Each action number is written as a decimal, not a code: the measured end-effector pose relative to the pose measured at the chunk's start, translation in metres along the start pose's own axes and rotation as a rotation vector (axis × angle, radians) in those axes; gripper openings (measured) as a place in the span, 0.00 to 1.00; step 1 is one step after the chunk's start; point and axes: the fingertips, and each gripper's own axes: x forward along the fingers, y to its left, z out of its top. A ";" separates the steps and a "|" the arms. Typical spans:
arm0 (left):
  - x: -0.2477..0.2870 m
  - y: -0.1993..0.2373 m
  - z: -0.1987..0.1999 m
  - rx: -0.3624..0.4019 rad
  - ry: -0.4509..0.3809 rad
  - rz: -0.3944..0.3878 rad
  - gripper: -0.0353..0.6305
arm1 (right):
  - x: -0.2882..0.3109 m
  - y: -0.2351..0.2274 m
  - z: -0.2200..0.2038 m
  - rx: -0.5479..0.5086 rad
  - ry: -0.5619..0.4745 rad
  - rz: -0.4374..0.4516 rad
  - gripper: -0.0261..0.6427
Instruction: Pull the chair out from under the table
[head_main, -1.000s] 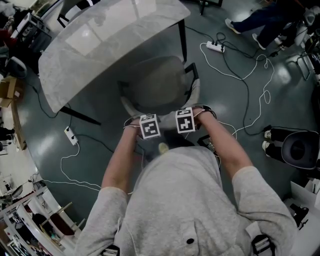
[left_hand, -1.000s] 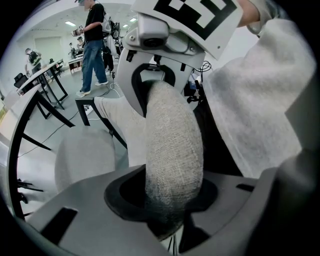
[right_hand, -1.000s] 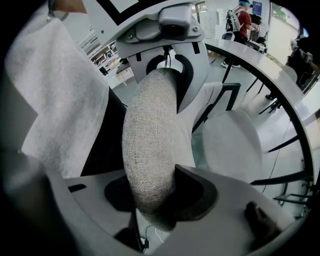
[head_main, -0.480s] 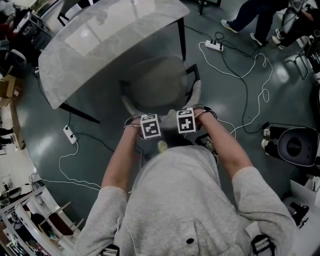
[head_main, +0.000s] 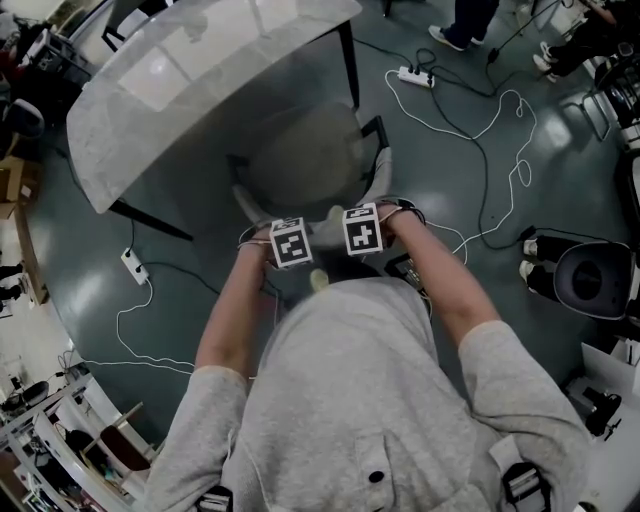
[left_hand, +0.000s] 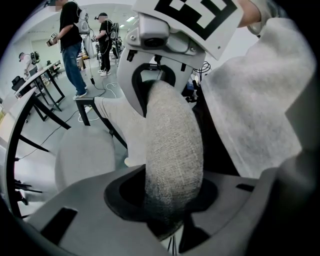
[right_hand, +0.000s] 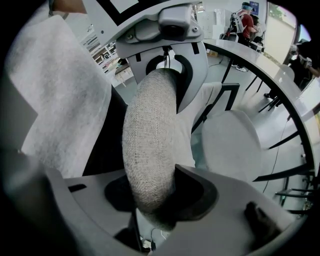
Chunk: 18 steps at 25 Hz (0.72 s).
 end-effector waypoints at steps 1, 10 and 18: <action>0.000 -0.002 0.001 0.001 -0.005 0.000 0.29 | 0.000 0.002 0.000 -0.001 0.001 -0.001 0.27; 0.008 -0.025 0.000 0.000 0.009 0.000 0.29 | 0.007 0.026 -0.002 0.000 0.001 -0.003 0.27; 0.012 -0.046 0.001 0.007 -0.001 -0.002 0.29 | 0.013 0.047 0.000 0.007 0.006 0.003 0.27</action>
